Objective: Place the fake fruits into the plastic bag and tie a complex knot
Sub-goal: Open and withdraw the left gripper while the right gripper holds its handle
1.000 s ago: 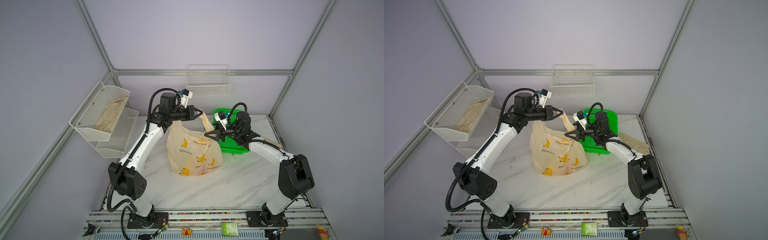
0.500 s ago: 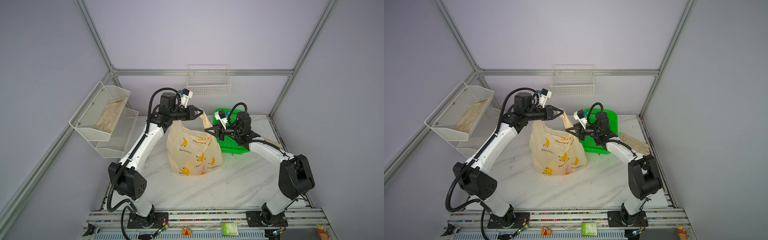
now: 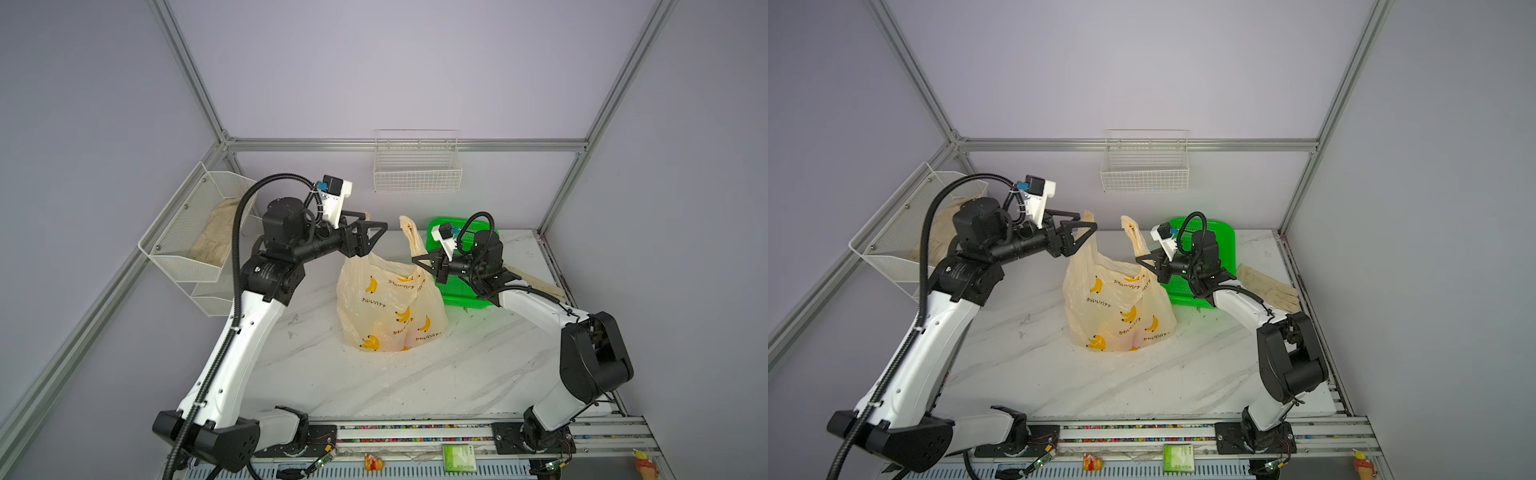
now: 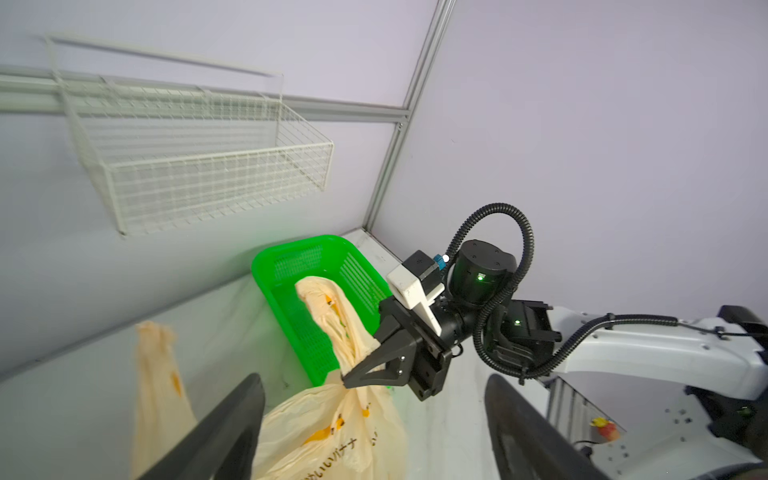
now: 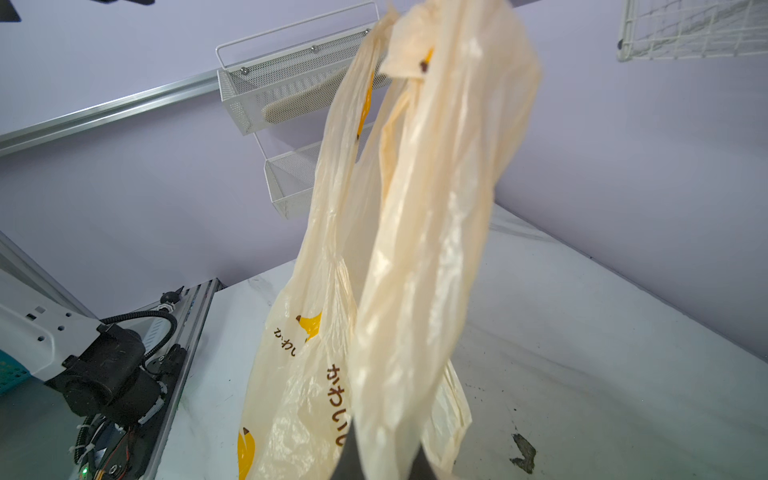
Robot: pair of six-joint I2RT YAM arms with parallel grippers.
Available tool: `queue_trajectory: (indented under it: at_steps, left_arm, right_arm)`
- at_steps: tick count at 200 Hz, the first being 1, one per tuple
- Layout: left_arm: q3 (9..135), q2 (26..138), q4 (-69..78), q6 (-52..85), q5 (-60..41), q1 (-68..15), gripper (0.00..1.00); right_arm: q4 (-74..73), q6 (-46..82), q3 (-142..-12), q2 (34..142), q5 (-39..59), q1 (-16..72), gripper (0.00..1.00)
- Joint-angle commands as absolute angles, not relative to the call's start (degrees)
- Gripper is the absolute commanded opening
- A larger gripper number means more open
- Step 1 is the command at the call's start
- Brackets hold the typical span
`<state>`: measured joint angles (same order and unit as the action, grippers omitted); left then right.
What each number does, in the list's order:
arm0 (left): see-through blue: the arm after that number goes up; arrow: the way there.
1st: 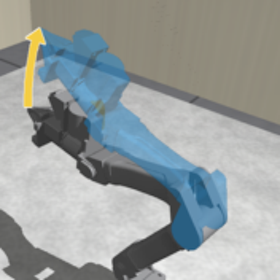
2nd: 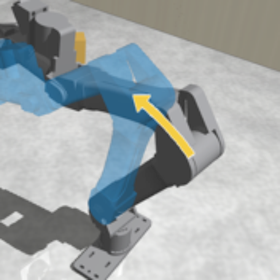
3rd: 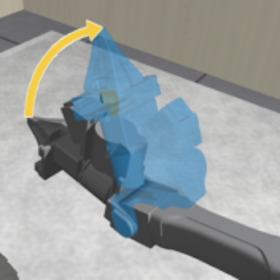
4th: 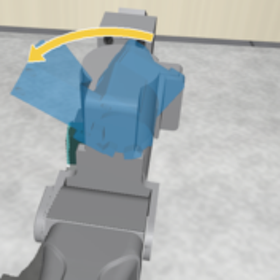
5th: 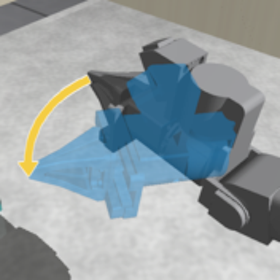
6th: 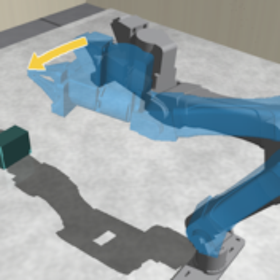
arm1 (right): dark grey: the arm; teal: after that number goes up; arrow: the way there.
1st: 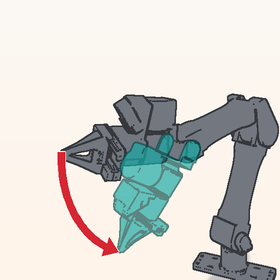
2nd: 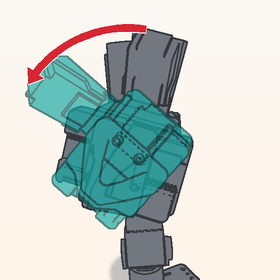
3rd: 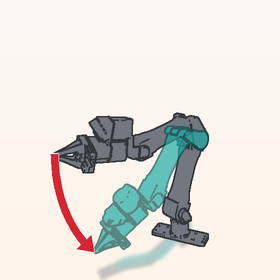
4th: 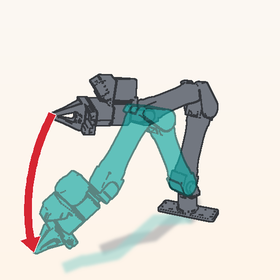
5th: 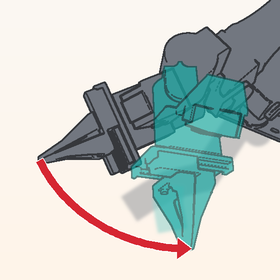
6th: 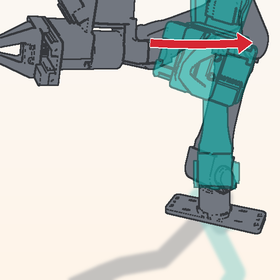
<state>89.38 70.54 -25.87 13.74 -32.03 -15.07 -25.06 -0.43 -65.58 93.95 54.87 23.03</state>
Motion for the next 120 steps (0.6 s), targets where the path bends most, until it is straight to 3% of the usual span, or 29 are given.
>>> queue_trajectory:
  at_steps: [1, 45, 81, 120]
  left_arm:
    - [81.11, 66.87, -24.68, 4.9, -26.67, -10.75, 0.89]
    - [74.86, 67.6, -19.72, 0.41, -40.72, 0.03, 0.97]
    - [76.77, 74.26, -22.96, -8.8, -42.71, 2.14, 0.98]
    - [78.93, 82.97, -23.5, -13.99, -52.89, 3.81, 0.98]
  right_arm:
    - [-28.48, 0.58, -65.19, 91.65, 53.82, 23.03, 0.0]
    - [-28.28, 0.14, -65.47, 91.17, 53.23, 23.02, 0.0]
    - [-28.66, 0.16, -65.73, 91.72, 53.36, 23.05, 0.0]
    - [-28.45, 0.2, -65.74, 91.58, 53.64, 23.05, 0.0]
